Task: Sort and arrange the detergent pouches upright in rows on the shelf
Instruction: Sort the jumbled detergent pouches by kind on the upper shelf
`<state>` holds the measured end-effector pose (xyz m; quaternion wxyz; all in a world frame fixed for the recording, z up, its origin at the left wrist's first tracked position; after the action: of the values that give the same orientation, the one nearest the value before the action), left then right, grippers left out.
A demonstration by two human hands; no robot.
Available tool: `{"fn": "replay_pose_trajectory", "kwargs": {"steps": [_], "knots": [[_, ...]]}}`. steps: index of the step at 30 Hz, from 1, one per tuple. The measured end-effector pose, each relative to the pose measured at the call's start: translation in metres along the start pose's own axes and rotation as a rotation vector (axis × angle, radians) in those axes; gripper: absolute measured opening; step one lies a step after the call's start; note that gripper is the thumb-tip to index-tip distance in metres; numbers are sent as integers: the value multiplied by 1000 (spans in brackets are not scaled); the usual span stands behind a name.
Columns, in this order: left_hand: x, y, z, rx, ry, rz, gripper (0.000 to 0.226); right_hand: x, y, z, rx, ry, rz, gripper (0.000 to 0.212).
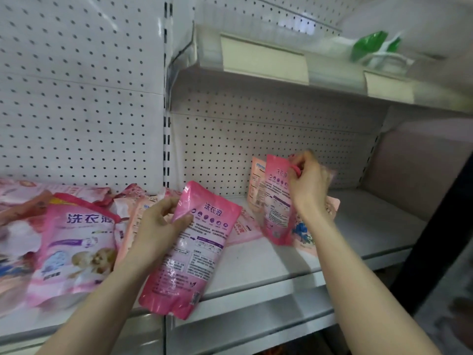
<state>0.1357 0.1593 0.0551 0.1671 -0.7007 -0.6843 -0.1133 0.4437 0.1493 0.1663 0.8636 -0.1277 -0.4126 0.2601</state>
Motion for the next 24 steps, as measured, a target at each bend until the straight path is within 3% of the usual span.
{"fn": "replay_pose_trajectory", "kwargs": {"steps": [6,10,12,14,16,18,20,24], "knots": [[-3,-2,2,-18,5,-5,25,-5,12,-5,-128,-68,24,32],[-2,8,-9,-105,39,6,21,-36,-11,33,-160,-346,-139,23],[3,18,-8,-196,19,27,21,-57,3,41,15,-357,72,19],[10,31,-3,-251,-3,63,26,-77,40,27,218,-85,532,30],[19,49,1,-340,-34,94,24,-86,51,4,469,234,719,31],[28,69,3,-485,-75,127,18,-75,34,-7,556,318,630,20],[39,80,8,-465,-63,136,20,-62,7,-8,446,213,488,16],[55,110,20,211,162,315,30,-45,-39,-14,74,10,213,17]]}}
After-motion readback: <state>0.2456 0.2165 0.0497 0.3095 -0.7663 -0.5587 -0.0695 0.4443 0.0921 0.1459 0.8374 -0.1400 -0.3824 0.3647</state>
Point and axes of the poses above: each hand's wrist, its own x-axis towards the middle knuckle, its own y-axis out of the palm, z = x × y, the point moved 10 cm from there along x, towards the middle knuckle, and after that the axes turned 9 degrees about y, right-handed, at the moved point
